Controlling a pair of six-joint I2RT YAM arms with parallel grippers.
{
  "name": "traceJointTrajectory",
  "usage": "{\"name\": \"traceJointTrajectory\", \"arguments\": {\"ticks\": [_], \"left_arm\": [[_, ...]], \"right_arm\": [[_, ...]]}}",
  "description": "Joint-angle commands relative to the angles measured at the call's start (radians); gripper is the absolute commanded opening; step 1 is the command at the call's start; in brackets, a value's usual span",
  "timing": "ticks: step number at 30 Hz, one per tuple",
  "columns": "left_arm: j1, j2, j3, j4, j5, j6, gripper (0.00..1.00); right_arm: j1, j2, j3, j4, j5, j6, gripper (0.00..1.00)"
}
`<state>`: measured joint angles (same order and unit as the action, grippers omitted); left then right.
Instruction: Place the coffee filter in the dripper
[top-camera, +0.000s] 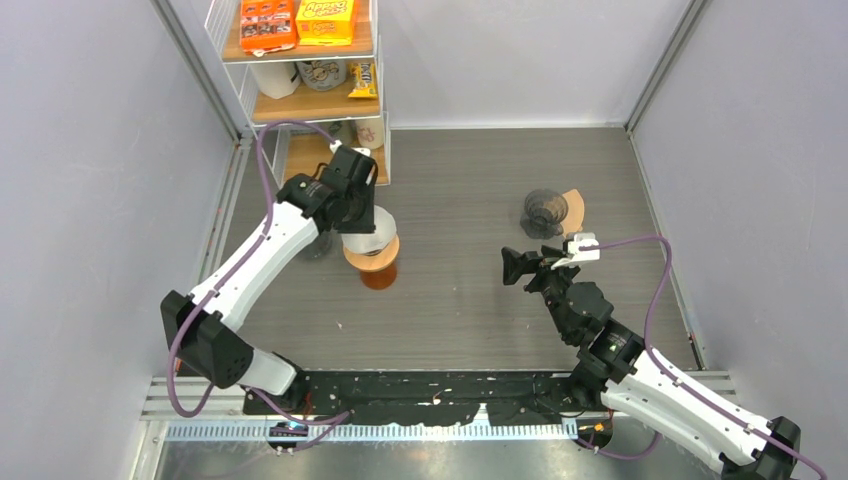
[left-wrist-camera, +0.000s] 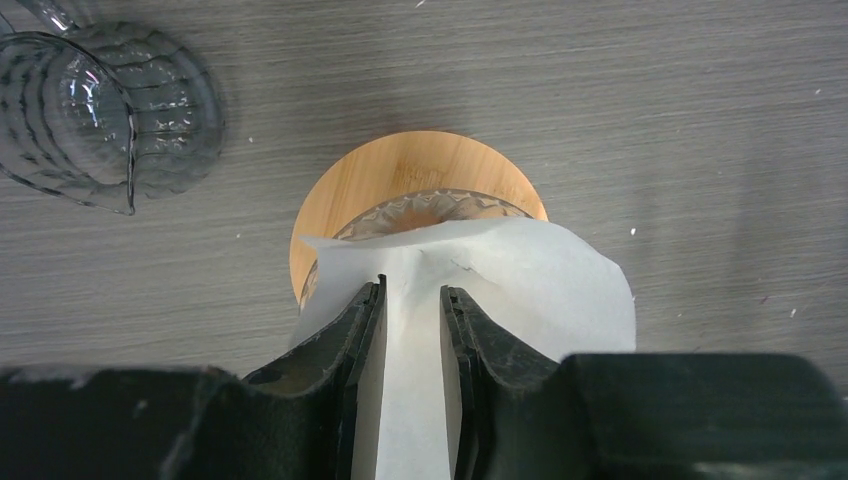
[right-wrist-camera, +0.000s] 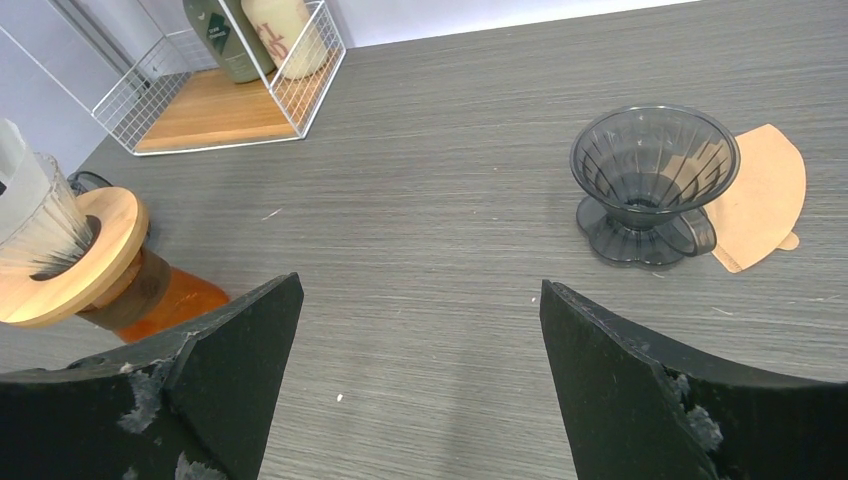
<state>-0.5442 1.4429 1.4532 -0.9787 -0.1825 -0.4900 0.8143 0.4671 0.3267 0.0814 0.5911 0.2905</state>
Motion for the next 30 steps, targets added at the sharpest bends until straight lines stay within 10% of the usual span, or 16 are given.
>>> {"name": "traceJointTrajectory", "arguments": {"ticks": [1, 30], "left_arm": [[-0.002, 0.018, -0.005, 0.02, 0.005, 0.001, 0.3], [-0.002, 0.034, -0.077, 0.078, 0.047, -0.008, 0.29]], "right_arm": [[-0.002, 0.005, 0.007, 0.032, 0.032, -0.006, 0.95], [-0.002, 0.007, 0.005, 0.032, 0.036, -0.004, 0.95]]}}
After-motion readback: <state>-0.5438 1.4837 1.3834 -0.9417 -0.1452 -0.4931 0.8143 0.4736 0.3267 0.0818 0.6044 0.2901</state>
